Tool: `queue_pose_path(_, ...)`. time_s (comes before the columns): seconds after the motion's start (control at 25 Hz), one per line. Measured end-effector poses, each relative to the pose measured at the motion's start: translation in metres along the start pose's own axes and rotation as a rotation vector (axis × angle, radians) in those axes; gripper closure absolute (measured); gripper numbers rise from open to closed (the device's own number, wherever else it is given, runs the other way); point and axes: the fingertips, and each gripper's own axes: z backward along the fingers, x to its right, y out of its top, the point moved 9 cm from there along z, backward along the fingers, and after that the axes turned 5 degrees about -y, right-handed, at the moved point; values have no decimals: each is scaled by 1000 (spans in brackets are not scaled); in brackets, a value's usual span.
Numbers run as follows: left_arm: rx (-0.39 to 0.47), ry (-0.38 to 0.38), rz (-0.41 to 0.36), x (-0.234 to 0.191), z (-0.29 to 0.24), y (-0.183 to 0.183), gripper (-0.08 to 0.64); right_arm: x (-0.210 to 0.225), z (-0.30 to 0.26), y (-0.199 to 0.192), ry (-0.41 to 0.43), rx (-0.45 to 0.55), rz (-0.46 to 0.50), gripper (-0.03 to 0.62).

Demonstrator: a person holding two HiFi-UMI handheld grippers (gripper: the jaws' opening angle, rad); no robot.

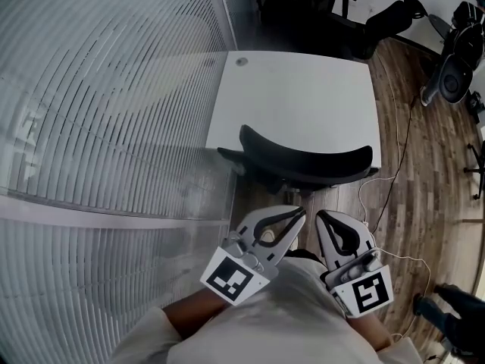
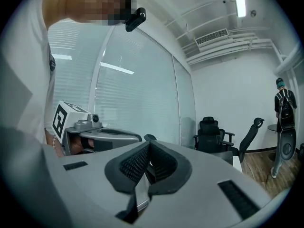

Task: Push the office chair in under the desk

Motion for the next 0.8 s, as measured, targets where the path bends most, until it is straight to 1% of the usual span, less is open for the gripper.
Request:
queue_pose_path(0.04,-4,1,-6,0,0,0,520,0,-1,0,1,1,-1,563)
queue_pose_path(0.12,11,11,5,-1,0,1,520,-1,-2,1,0,1,1,563)
queue_pose_path(0.24,2,14,-2,-2,0,1,520,0,-3,1,-2,0,7,563)
queue_pose_path(0.32,11,22,13,-2,0,0,520,0,-4,1,-3,-2,11,563)
queue_pose_path(0.52,6,13,10,-6,-1,-4,520,-2,-9,-1,4,-3,20,563)
queue_pose_path(0.64,-10,8,-8,-6,-1,-5,520,-1,-9,-2,4,-7,22,563)
queue_pose_path(0.8,-8,12,-2,-9,-1,-5,520,0,-12,-1,3,-1,22,563)
